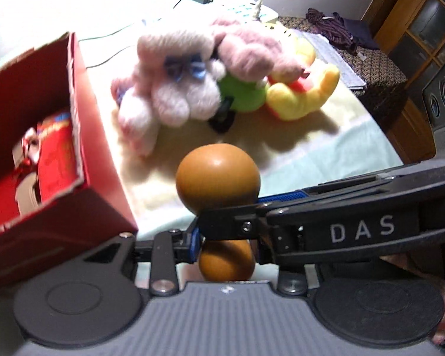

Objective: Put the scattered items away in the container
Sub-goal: 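Lift the orange gourd with the right gripper, then carry the gourd over the red box and lower it inside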

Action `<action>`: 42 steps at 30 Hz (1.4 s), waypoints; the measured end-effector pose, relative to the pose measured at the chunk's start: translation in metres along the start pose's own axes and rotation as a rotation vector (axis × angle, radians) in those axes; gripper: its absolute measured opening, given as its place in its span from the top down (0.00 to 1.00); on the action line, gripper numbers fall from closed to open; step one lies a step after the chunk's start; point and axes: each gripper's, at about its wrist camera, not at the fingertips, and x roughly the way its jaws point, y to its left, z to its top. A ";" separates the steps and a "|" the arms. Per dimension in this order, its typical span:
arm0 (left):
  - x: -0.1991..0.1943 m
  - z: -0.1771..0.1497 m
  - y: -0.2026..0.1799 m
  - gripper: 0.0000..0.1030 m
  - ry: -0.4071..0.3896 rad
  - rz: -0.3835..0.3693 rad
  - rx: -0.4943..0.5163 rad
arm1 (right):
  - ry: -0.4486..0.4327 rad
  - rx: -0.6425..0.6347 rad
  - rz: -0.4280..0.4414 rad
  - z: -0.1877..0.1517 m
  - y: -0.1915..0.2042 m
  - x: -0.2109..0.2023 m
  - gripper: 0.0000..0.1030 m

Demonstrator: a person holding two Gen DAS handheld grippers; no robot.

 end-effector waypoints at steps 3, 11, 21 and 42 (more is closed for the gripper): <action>-0.010 0.013 -0.003 0.68 -0.039 0.012 0.008 | -0.037 -0.025 0.010 0.009 0.006 -0.010 0.54; -0.059 0.047 0.009 0.68 -0.172 0.069 0.015 | -0.130 -0.133 0.045 0.045 0.049 -0.023 0.54; -0.113 0.069 0.082 0.68 -0.262 0.158 0.002 | -0.161 -0.233 0.109 0.083 0.128 0.013 0.54; -0.048 0.031 0.237 0.67 -0.042 0.150 -0.135 | 0.138 -0.230 0.034 0.092 0.175 0.184 0.54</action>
